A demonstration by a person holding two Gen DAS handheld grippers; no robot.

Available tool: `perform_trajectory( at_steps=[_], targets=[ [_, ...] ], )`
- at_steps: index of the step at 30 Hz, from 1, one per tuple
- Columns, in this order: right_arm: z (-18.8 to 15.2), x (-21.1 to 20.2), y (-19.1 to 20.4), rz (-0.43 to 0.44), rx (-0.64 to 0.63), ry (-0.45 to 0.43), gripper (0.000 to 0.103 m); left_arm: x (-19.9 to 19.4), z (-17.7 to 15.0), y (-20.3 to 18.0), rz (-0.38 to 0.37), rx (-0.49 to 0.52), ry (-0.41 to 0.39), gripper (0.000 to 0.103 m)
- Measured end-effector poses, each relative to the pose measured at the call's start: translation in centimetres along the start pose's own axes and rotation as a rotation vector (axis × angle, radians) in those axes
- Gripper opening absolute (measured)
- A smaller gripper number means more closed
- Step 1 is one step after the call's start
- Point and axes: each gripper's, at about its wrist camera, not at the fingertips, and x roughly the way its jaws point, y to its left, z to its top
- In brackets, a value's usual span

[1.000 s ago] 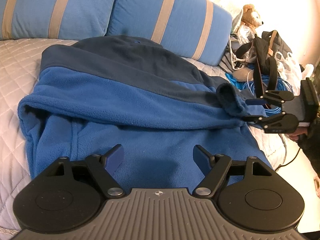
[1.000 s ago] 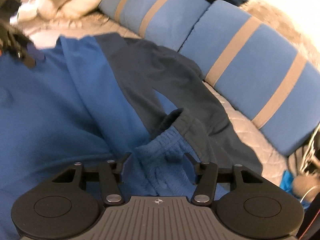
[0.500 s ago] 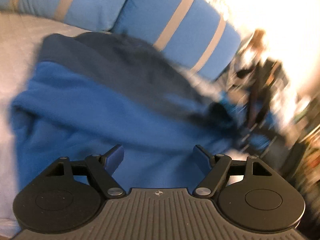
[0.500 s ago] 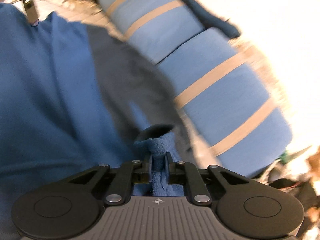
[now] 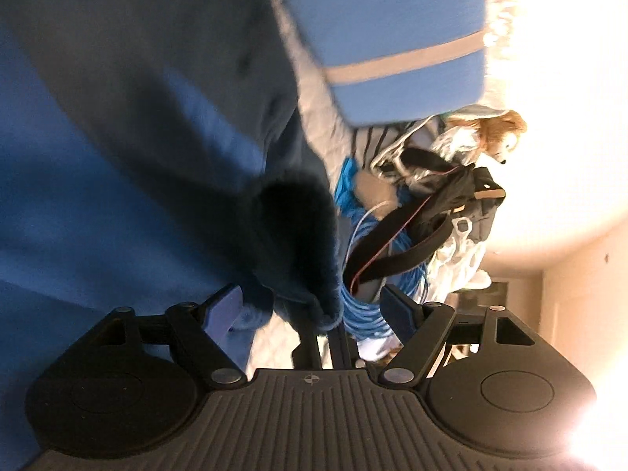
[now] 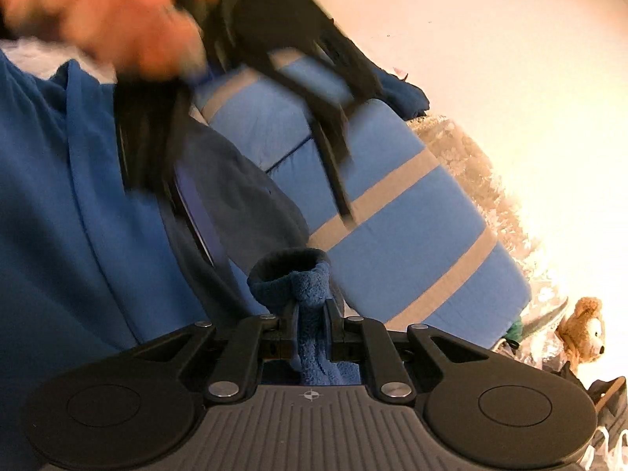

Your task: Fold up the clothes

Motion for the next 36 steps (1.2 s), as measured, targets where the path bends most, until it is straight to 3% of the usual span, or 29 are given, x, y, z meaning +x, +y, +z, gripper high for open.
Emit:
perform_trajectory(
  at_steps=[3,6,7,9,11,15,16,17,18,19,24,28,32,36],
  targets=[
    [0.5,0.1,1.0,-0.006,-0.036,-0.011,0.014,1.1,0.2,0.8,0.021,-0.069,0.0,0.077],
    [0.7,0.2,2.0,-0.008,-0.083,-0.018,0.014,0.6,0.4,0.9,-0.004,-0.096,-0.044,0.073],
    [0.7,0.1,2.2,-0.007,-0.091,-0.021,0.014,0.4,0.5,0.9,-0.01,-0.102,-0.06,0.068],
    [0.8,-0.2,2.5,-0.008,-0.099,-0.026,0.014,0.0,0.6,0.6,-0.015,-0.098,-0.074,0.037],
    [0.9,-0.4,2.5,-0.019,-0.097,-0.032,0.015,-0.2,0.8,0.1,-0.014,-0.082,-0.08,0.022],
    [1.4,-0.9,2.2,-0.04,-0.073,-0.061,0.017,-0.7,0.5,-1.3,-0.037,-0.019,-0.099,0.016],
    [1.3,-1.1,1.9,-0.04,-0.05,-0.072,0.032,-0.9,0.4,-1.7,-0.049,-0.007,-0.102,0.016],
    [1.2,-1.3,1.6,-0.039,-0.028,-0.083,0.061,-1.1,0.4,-2.1,-0.061,0.005,-0.105,0.016],
    [1.1,-1.4,1.2,-0.038,0.0,-0.089,0.076,-1.4,0.3,-2.6,-0.075,0.016,-0.11,0.016],
    [0.7,-1.3,0.6,-0.04,0.037,-0.085,0.096,-1.8,0.3,-3.1,-0.096,0.026,-0.118,0.016],
    [-3.2,-0.2,-2.8,-0.156,0.279,0.009,0.103,-4.1,0.4,-6.1,-0.214,0.068,-0.171,0.015],
    [-8.2,1.2,-7.0,-0.191,0.611,0.172,0.103,-5.7,0.7,-8.0,-0.306,0.082,-0.21,0.015],
    [-13.3,2.5,-10.0,-0.156,0.954,0.281,0.103,-6.7,1.0,-9.3,-0.375,0.084,-0.23,0.015],
    [-18.1,3.6,-10.1,-0.007,1.303,0.271,0.103,-7.5,1.3,-10.2,-0.428,0.079,-0.247,0.015]
  ],
)
